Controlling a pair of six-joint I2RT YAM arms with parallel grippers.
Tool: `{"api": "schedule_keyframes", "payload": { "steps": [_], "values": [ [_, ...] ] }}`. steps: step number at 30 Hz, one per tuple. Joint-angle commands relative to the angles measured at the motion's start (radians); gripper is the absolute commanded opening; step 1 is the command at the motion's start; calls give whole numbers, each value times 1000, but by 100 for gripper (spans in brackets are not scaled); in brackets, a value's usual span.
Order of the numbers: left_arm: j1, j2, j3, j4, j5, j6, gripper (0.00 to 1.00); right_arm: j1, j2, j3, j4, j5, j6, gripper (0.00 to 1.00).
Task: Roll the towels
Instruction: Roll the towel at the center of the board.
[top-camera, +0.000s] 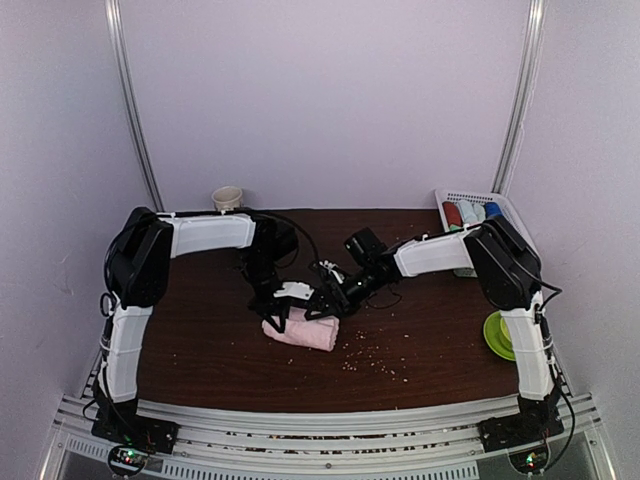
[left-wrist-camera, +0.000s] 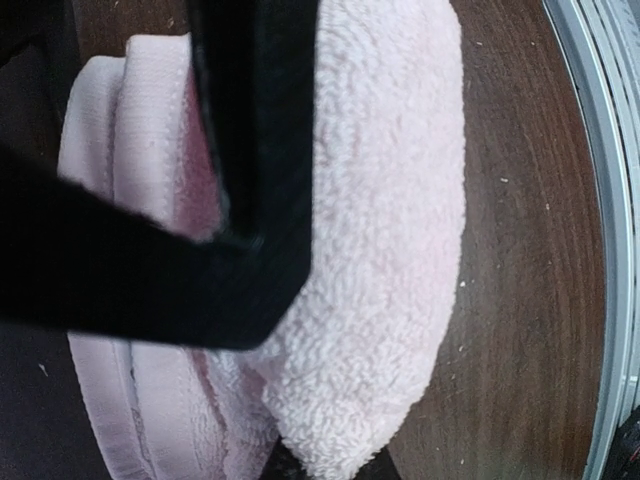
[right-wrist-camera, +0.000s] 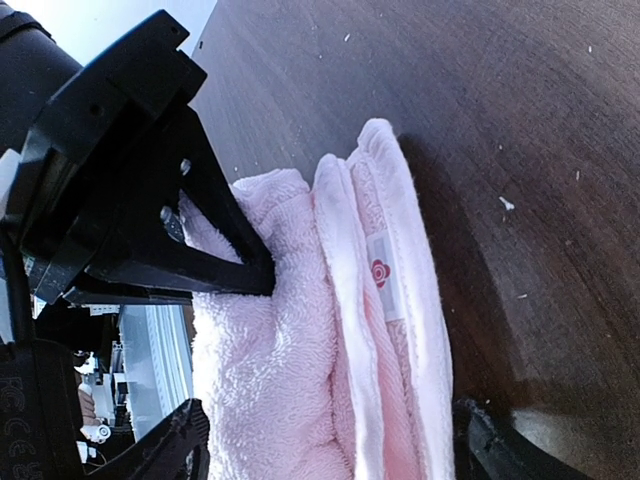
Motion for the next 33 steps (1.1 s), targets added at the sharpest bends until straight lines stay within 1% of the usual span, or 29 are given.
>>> {"api": "schedule_keyframes", "payload": {
  "steps": [1,5,10,13,15,20,23,25,27,29,33],
  "values": [
    [46,99,31,105,-136,-71,0,27,-49,-27,73,-106,40,83],
    [50,101,39,109,-160,-68,0,33,-59,-55,162,-142,100,82],
    [57,124,60,76,-160,-63,0,33,-86,-115,346,-174,219,81],
    [76,162,113,41,-150,-75,0,35,-84,-151,441,-182,287,78],
    [86,189,148,6,-142,-77,0,36,-80,-160,466,-183,303,77],
    [100,193,170,-10,-112,-72,0,44,-76,-162,466,-181,304,74],
    [103,203,186,-21,-121,-69,0,44,-74,-165,458,-183,301,71],
    [108,211,195,-26,-126,-70,0,44,-75,-161,423,-184,278,72],
    [112,214,197,-26,-127,-73,0,41,-80,-150,344,-163,208,73],
    [112,206,179,-8,-138,-86,0,33,-93,-150,298,-122,180,74],
    [111,167,82,63,-157,-99,0,12,-128,-199,340,-95,203,78]
  ]
}}
